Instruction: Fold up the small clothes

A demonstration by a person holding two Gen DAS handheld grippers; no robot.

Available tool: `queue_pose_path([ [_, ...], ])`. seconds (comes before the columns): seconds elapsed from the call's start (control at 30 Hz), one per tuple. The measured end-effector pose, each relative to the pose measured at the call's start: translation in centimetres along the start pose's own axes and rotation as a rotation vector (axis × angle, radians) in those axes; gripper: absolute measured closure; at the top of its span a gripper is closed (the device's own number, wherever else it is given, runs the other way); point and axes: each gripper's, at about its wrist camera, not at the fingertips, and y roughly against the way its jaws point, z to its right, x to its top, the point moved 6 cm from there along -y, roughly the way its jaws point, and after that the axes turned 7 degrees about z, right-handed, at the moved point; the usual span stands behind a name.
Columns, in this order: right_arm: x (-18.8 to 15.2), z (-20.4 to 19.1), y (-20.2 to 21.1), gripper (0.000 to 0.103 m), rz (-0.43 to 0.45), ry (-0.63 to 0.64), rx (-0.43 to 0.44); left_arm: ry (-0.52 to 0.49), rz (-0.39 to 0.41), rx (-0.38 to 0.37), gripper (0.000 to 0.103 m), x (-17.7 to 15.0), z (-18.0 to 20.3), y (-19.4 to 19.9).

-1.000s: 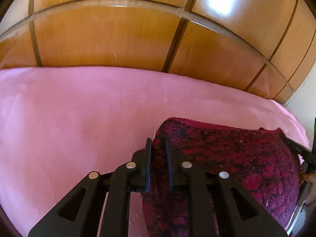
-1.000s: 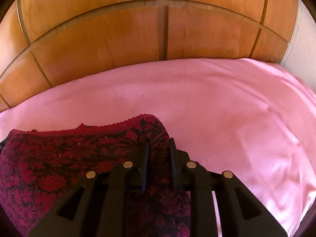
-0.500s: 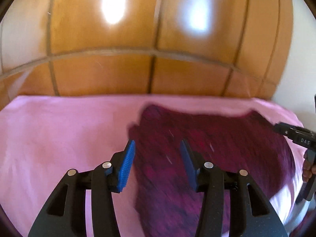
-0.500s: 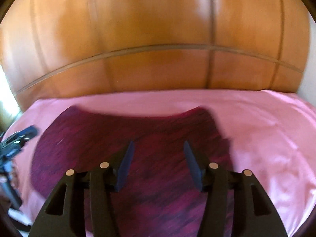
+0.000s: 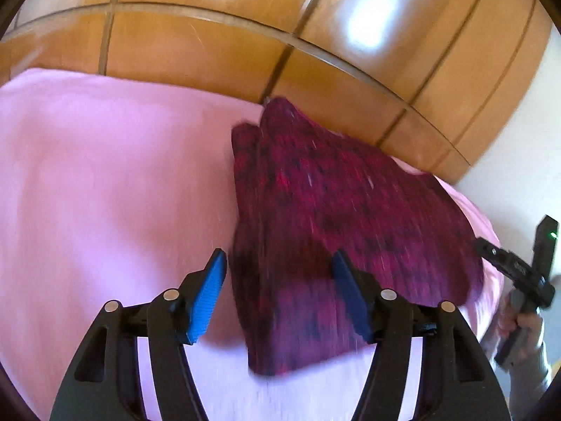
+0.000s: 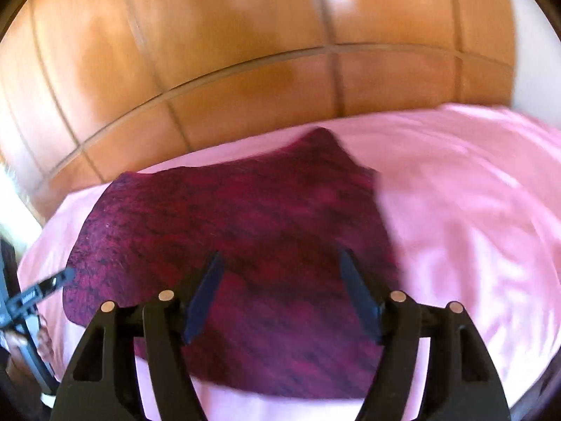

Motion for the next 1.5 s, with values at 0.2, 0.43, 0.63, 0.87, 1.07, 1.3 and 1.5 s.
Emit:
queue_pose_path([
  [0.2,-4.3,4.4,2.0,0.041,-0.079,-0.051,-0.037,0.028,-0.064,-0.097,0.041,-3.4,0.6,0.6],
  [0.43,-5.5,4.2,1.1,0.088,-0.117,-0.064,-0.031,0.081,-0.082,-0.15,0.08,-2.7,0.5,0.4],
  [0.63,-4.5,3.2,5.9,0.09,-0.084,-0.071,0.032,0.096,-0.062,-0.21,0.084,-2.8,0.4,4.2],
  [0.87,-9.0,4.1,9.5,0.09,-0.182,-0.098,0.065,0.064,-0.113,-0.196,0.082,-6.3,1.1,8.2],
  [1.07,-8.6,4.7,9.8,0.069,-0.151,-0.135,0.049,0.107,-0.058,-0.155,0.069,-4.6,-0.6,9.1],
  [1.3,-3.8,4.5,6.2,0.049,-0.08,-0.156,0.01,0.111,-0.03,-0.155,0.067,0.6,-0.5,5.3],
  [1.5,-2.1,4.1,1.3,0.083,-0.132,-0.185,0.011,0.084,-0.08,-0.151,0.088,1.3,0.1,1.3],
])
